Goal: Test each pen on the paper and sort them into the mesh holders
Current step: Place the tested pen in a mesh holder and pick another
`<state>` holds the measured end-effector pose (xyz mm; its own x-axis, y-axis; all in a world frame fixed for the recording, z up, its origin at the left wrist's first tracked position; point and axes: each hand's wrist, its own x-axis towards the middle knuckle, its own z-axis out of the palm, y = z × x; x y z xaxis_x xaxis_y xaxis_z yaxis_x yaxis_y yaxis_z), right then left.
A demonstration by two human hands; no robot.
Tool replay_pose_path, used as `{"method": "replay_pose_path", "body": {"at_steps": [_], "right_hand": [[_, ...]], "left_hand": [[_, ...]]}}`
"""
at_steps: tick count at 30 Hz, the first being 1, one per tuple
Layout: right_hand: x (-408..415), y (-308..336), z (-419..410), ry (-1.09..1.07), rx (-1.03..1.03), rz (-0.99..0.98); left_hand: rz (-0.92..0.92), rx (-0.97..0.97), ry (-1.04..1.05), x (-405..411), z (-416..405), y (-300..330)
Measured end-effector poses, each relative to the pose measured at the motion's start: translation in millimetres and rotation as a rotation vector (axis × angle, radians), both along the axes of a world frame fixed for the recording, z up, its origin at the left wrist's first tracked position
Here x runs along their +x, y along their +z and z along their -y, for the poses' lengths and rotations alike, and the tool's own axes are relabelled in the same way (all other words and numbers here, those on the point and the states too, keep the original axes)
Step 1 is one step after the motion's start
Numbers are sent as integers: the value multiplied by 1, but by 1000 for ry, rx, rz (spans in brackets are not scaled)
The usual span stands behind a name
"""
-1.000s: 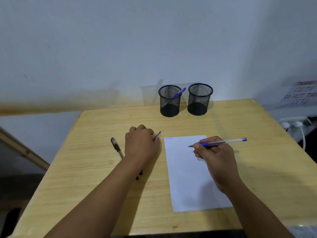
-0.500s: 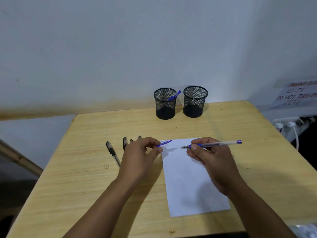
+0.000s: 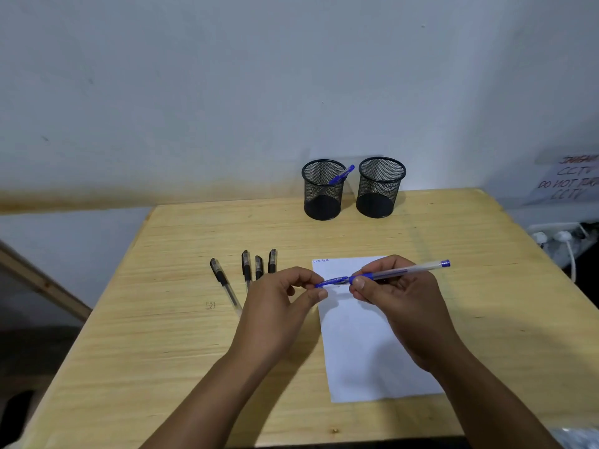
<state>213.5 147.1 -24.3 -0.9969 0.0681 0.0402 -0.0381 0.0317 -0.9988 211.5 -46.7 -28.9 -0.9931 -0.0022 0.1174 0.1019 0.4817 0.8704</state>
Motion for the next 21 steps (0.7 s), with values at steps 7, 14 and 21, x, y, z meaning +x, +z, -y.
{"method": "replay_pose_path", "body": {"at_steps": [7,14,21], "right_hand": [[3,-8,5,8,-90,27],[1,-6,15,2,-136,3],[-9,-6,21,-33,-141,22]], "left_hand": [[-26,1,-68,-1,-2,3],[-71,0,-130,-5,-1,3],[-52,100,-75,-11,-3,3]]}}
